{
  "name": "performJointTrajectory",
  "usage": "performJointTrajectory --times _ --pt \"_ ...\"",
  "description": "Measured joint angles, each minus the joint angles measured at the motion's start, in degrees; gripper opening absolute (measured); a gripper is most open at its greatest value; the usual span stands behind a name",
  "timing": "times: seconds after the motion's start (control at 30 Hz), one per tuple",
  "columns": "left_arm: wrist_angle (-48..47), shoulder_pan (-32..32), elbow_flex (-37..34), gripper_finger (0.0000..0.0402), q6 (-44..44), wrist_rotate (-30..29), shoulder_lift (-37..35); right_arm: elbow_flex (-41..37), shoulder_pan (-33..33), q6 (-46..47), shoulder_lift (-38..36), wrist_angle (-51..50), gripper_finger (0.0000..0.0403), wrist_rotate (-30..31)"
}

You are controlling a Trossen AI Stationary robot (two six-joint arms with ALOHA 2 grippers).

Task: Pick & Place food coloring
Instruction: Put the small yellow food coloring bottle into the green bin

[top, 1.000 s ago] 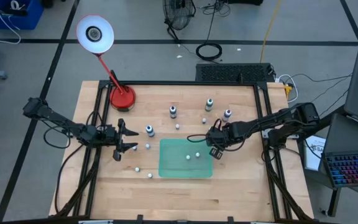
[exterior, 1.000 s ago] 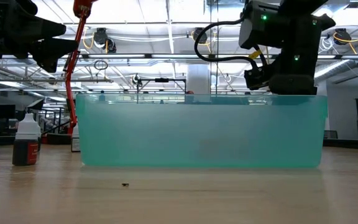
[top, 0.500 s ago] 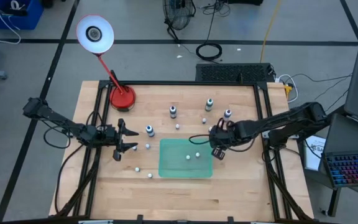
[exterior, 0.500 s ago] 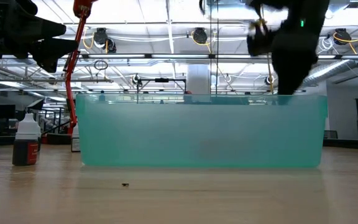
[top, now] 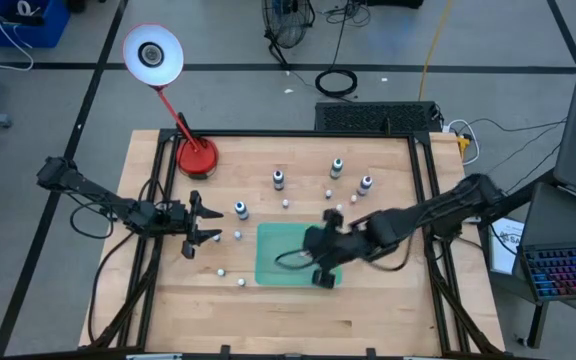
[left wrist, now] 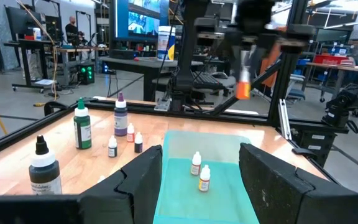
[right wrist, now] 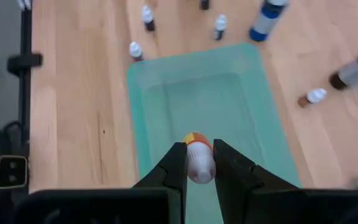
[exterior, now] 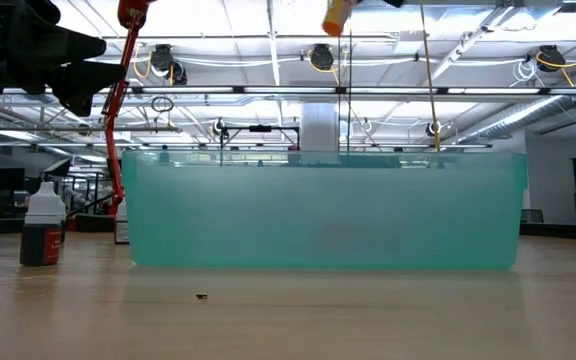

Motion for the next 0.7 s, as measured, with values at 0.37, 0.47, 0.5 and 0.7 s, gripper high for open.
performJointTrajectory --times 0.37,0.47,0.5,0.7 --pt "0.0 -0.01 0.0 0.0214 0.0 0.0 0.01 7.15 -0.17 -3.61 17.06 -14.98 0.004 -1.66" --pt "0.0 -0.01 0.0 0.0214 0.0 0.0 0.01 3.28 -0.53 -3.93 17.72 -11.3 0.004 -4.42" --pt "0.0 -0.02 0.0 0.0214 0.0 0.0 0.01 1.97 -0.57 -4.0 17.75 -9.57 0.004 -5.25" --pt "0.0 -0.01 0.0 0.0214 -0.01 -0.01 0.0 -4.04 -0.55 -4.53 17.66 -3.54 0.004 -6.88"
